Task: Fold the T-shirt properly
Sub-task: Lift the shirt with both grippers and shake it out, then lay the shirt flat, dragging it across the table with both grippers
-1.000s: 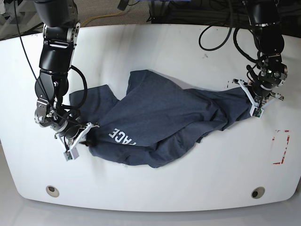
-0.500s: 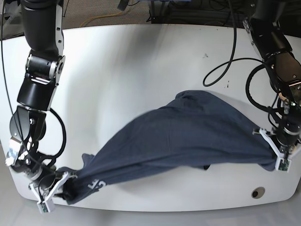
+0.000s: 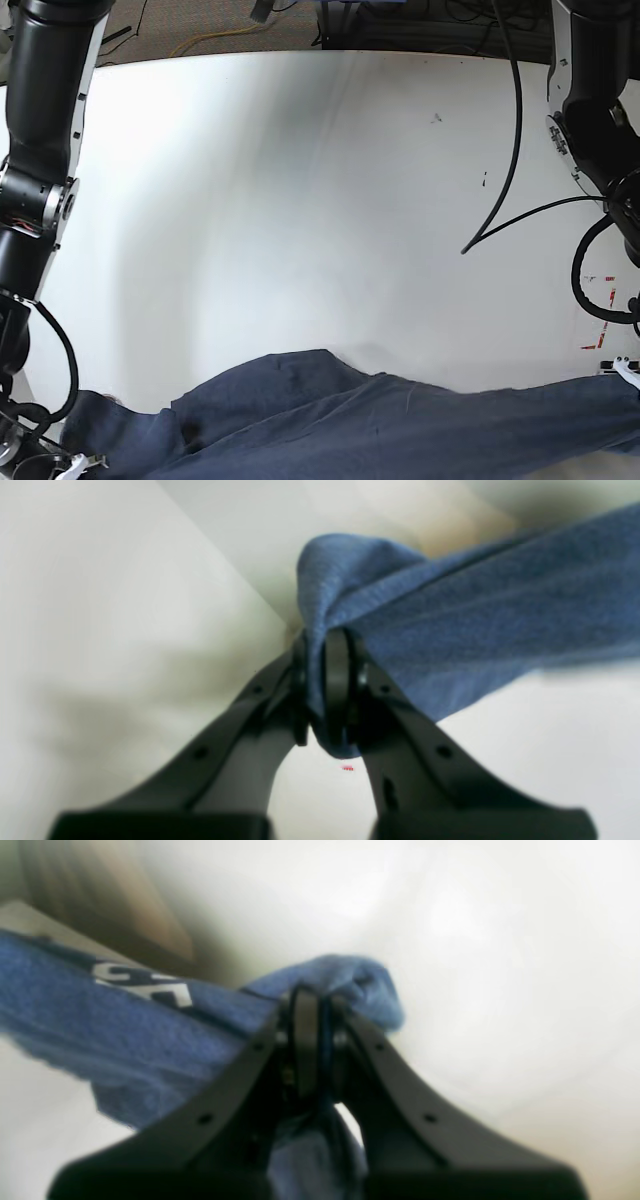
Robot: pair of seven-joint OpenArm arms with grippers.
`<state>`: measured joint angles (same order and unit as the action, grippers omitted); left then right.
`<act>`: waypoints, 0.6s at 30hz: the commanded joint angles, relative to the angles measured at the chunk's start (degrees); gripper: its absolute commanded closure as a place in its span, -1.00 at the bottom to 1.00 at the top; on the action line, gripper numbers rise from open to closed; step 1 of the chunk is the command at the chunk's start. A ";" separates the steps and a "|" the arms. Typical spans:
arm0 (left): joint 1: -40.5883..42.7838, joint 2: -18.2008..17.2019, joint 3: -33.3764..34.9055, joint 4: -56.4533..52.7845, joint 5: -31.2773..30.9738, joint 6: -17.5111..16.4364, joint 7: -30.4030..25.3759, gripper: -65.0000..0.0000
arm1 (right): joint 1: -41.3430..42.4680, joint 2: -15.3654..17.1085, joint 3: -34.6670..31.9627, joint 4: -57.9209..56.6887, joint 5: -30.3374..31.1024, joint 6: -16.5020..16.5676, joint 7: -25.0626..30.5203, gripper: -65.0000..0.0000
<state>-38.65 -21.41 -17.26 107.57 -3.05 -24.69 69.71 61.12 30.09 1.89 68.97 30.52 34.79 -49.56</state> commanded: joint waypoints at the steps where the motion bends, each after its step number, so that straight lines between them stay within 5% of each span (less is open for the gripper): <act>1: -0.42 -0.70 -0.11 0.69 0.81 0.20 -0.66 1.00 | 0.90 2.05 0.61 0.52 1.34 -0.46 -0.77 1.00; 11: 18.48 -0.26 -0.37 2.89 0.54 0.20 -1.01 1.00 | -26.27 3.10 12.66 8.09 8.38 -0.46 -1.38 1.00; 18: 33.77 -0.17 -0.37 2.98 0.54 0.20 -5.41 1.00 | -47.72 -3.93 22.42 15.91 8.38 -0.46 -1.38 1.00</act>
<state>-5.45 -20.47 -17.15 109.65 -3.68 -24.86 66.39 13.98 26.15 22.65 82.04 37.91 34.44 -52.75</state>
